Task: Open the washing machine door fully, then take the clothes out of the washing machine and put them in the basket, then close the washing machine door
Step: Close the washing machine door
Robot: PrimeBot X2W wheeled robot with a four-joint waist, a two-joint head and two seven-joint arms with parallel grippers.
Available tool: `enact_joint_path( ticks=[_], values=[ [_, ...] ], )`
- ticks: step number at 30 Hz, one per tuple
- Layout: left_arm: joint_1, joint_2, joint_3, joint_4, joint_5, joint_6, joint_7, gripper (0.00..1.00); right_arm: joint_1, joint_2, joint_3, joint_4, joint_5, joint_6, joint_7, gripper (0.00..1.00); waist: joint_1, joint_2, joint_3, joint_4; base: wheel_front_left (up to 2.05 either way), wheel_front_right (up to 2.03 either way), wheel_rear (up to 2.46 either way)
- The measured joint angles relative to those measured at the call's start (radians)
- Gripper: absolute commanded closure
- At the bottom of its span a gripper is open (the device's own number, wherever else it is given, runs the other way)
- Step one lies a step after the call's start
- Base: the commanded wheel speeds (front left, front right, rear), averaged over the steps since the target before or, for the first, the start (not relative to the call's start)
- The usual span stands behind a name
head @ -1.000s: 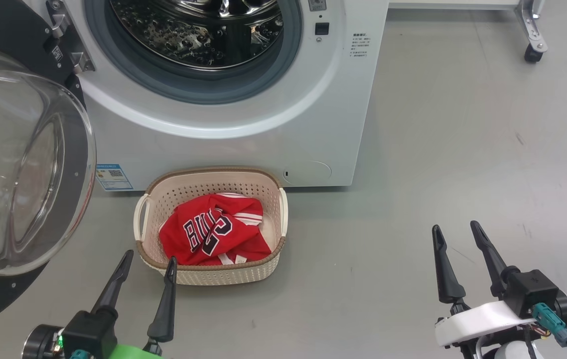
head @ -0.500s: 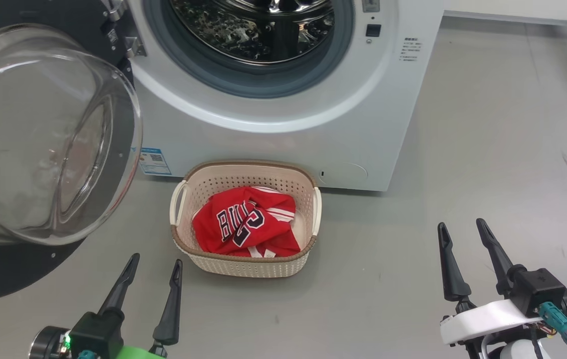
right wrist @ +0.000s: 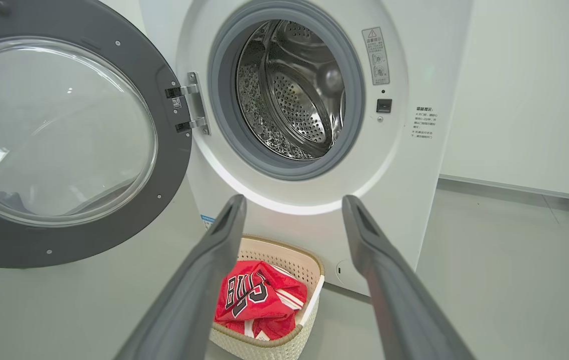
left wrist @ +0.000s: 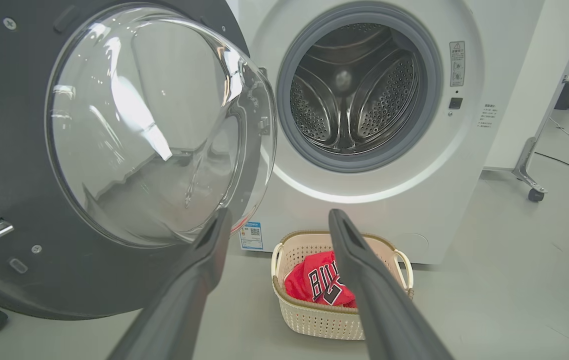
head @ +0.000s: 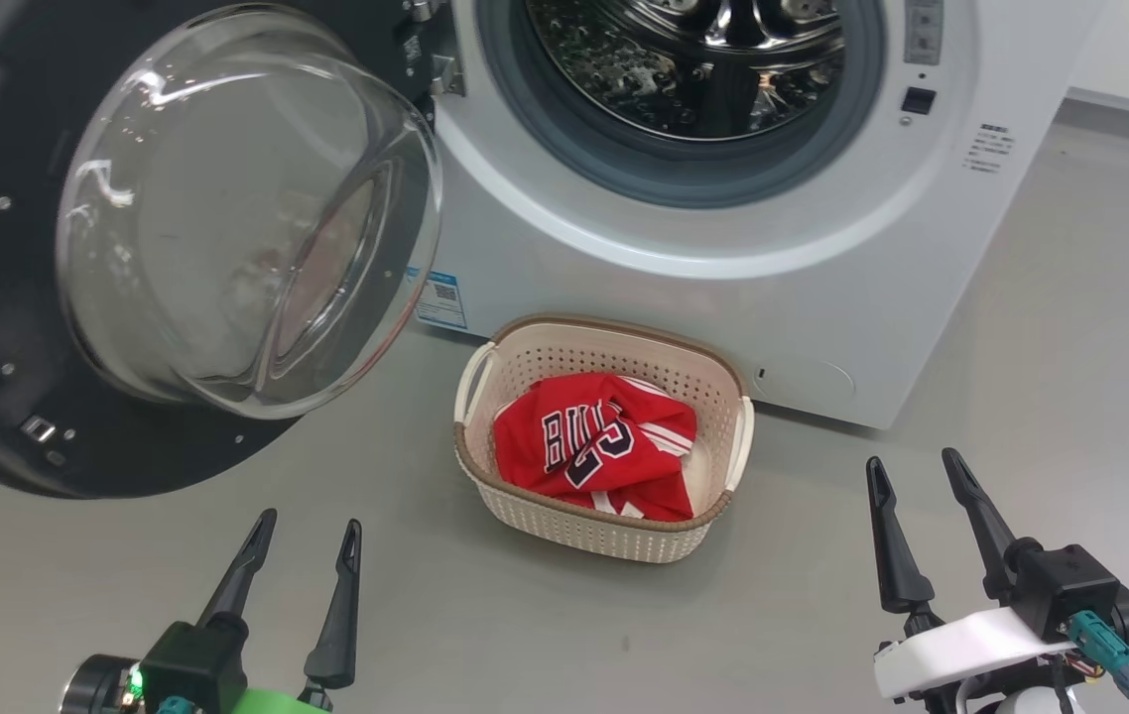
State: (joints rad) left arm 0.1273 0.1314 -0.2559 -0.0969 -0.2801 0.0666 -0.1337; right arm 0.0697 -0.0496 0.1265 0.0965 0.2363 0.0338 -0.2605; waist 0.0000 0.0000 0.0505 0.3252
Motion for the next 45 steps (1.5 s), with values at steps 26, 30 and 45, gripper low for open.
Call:
enact_joint_path(
  ticks=[26, 30, 45],
  values=[
    [0.035, 0.002, 0.041, 0.006, 0.000, 0.017, -0.003, 0.00, 0.010, 0.005, 0.053, 0.034, 0.000, 0.018, 0.000, 0.00, 0.0000, 0.0000, -0.044, 0.200, 0.00, 0.00, 0.00],
    [0.036, 0.002, 0.041, 0.003, -0.001, 0.017, -0.004, 0.00, 0.010, 0.005, 0.053, 0.039, 0.000, 0.018, 0.000, 0.00, 0.0000, 0.0000, -0.045, 0.199, 0.00, 0.00, 0.00],
    [0.037, 0.003, 0.028, -0.011, -0.010, 0.008, -0.011, 1.00, 0.010, 0.005, 0.054, 0.041, 0.000, 0.018, 0.000, 0.00, 0.0000, 0.0000, -0.044, 0.196, 0.00, 0.00, 0.00]
  ],
)
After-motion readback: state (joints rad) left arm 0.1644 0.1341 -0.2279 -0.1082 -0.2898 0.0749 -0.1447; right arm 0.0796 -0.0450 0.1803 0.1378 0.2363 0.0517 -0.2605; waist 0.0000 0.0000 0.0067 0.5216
